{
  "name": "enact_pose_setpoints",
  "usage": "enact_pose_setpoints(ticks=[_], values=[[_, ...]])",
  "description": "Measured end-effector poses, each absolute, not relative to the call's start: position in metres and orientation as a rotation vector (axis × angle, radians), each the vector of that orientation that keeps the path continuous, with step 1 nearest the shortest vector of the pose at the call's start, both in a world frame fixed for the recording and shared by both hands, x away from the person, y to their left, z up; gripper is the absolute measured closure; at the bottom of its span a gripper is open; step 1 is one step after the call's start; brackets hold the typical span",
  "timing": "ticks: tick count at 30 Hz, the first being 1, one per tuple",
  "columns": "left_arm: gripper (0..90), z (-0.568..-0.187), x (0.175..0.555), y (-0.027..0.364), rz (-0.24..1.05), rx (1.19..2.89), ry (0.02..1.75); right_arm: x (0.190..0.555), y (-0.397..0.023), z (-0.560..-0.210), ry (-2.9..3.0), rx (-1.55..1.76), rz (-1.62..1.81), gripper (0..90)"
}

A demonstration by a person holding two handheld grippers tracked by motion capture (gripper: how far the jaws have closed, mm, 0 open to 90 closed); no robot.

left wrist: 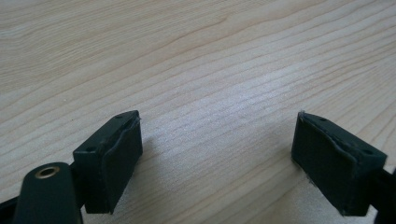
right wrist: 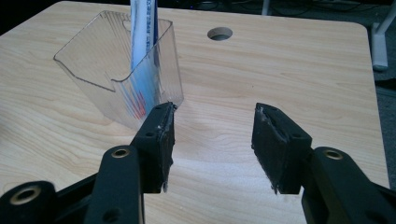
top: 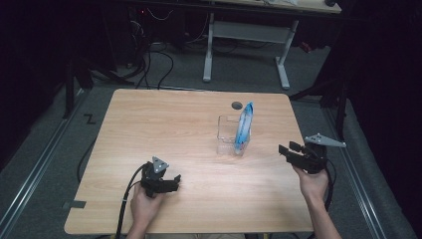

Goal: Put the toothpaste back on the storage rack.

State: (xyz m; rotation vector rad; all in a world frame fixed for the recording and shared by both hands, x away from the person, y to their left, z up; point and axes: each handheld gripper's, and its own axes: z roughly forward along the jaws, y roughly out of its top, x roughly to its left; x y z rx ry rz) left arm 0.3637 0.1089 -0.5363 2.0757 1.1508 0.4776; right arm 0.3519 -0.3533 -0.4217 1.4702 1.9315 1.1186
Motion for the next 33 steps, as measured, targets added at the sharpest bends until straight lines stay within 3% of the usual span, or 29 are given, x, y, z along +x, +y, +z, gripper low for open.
enact_pose_setpoints(ticks=[33], values=[[16.7,-0.536,0.364,0.109,0.478,2.075,1.151,0.343,-0.350,-0.455,1.966,1.511,1.093,49.4]])
